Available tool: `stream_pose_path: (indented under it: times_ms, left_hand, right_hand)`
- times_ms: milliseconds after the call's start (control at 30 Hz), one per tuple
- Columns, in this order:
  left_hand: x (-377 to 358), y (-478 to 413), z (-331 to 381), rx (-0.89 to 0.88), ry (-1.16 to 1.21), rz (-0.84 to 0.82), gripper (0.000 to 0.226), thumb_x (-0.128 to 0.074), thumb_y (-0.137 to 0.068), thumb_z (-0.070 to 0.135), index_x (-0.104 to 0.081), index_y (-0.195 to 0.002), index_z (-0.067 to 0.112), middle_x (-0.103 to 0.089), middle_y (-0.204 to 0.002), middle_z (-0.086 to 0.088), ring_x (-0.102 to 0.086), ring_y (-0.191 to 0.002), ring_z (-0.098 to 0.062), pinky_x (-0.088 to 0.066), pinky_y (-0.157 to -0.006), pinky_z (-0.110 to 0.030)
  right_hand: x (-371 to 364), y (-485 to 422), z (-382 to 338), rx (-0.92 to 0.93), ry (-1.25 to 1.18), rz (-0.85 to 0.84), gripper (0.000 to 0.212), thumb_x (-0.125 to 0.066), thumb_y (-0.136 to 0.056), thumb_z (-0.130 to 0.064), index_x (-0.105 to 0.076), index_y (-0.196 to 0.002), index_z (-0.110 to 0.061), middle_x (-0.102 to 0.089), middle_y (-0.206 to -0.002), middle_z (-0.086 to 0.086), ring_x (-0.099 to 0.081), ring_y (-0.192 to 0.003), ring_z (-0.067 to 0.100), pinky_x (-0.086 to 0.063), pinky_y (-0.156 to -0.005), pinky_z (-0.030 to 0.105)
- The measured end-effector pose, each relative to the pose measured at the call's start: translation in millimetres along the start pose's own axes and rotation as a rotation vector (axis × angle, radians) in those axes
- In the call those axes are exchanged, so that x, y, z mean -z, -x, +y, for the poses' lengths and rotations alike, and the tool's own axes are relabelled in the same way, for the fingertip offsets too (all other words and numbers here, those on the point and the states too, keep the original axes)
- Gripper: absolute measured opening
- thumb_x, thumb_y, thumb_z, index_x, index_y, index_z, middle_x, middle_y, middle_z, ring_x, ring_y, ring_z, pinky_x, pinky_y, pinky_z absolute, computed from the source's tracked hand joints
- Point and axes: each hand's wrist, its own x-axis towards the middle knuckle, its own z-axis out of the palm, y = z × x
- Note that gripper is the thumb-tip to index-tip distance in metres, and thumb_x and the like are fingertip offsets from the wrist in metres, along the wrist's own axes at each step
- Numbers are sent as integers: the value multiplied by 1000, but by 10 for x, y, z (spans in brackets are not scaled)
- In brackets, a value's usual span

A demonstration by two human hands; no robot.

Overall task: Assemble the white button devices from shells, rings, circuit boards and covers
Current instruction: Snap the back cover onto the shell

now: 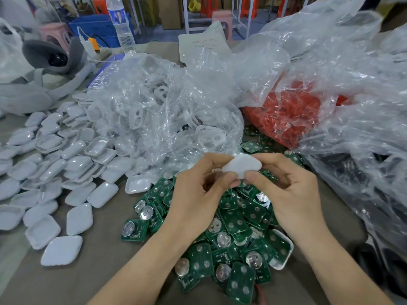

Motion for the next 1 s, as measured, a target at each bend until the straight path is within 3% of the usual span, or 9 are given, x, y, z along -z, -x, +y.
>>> stream_pose_path:
  times_ms: [67, 167, 267, 467, 600, 767, 833, 900, 1000]
  left_hand:
    - [-5, 2, 6, -32, -78, -21, 30, -66, -92, 11, -62, -98, 39, -73, -97, 15, -71, -86, -10, -58, -79, -32]
    - [-9, 9, -2, -117, -184, 30, 36, -66, -90, 8, -61, -97, 43, -71, -100, 22, -68, -94, 2, -53, -83, -16]
    - [-9, 5, -11, -204, -243, 94, 31, -66, -89, 6, -64, -99, 36, -67, -107, 29, -65, -102, 6, -54, -85, -17]
    - [1, 10, -5, -275, -214, 123, 35, -66, -87, 0, -62, -102, 31, -62, -110, 39, -64, -106, 4, -54, -88, -19]
    - [-14, 21, 17, -175, -194, 94, 31, -68, -88, 10, -64, -97, 39, -68, -106, 29, -67, -98, 6, -53, -85, -15]
    - [-12, 22, -2, -51, -165, 29, 24, -71, -87, 11, -61, -92, 33, -71, -93, 28, -68, -88, 7, -52, -78, -10]
    - [-19, 7, 4, 35, -35, -45, 16, -68, -88, 9, -61, -94, 22, -75, -88, 15, -72, -81, -3, -55, -73, -16]
    - [-27, 3, 32, 102, 163, -105, 10, -63, -89, 11, -57, -96, 14, -77, -85, -1, -74, -76, -16, -58, -68, -22]
    - [-16, 13, 59, 118, 300, -215, 22, -56, -87, 25, -48, -102, 11, -75, -79, -10, -74, -72, -25, -59, -63, -26]
  right_hand:
    - [-8, 25, 1, 86, 71, 13, 20, -73, -78, -22, -71, -97, -25, -71, -94, -12, -67, -90, 6, -49, -76, 11]
    - [-18, 74, 35, 257, 205, 41, 19, -71, -83, -25, -69, -102, -29, -67, -100, -15, -67, -96, 10, -51, -83, 18]
    - [-46, 94, 43, 235, 89, 55, 23, -71, -81, -24, -65, -103, -28, -69, -104, -13, -67, -102, 11, -52, -88, 21]
    - [-55, 105, 77, 305, 148, 58, 23, -76, -80, -17, -60, -95, -24, -69, -104, -10, -67, -101, 7, -52, -85, 18]
    - [-37, 112, 89, 305, 207, 97, 15, -69, -83, -26, -60, -95, -24, -66, -98, -13, -67, -95, 3, -52, -82, 17]
    - [-25, 86, 63, 255, 316, 120, 16, -70, -80, -31, -56, -87, -35, -65, -88, -11, -63, -80, -4, -46, -71, 7]
    - [-20, 48, 42, 127, 162, 91, 21, -79, -76, -28, -58, -80, -33, -69, -85, -13, -66, -76, -2, -48, -68, 7]
    - [-18, 11, 41, 15, 53, 30, 13, -75, -75, -32, -63, -79, -29, -69, -78, -8, -64, -69, 2, -49, -63, 13]
    - [-33, 35, 77, 5, 178, -128, 23, -64, -86, -47, -62, -77, -26, -61, -67, -6, -53, -57, 9, -42, -52, 19]
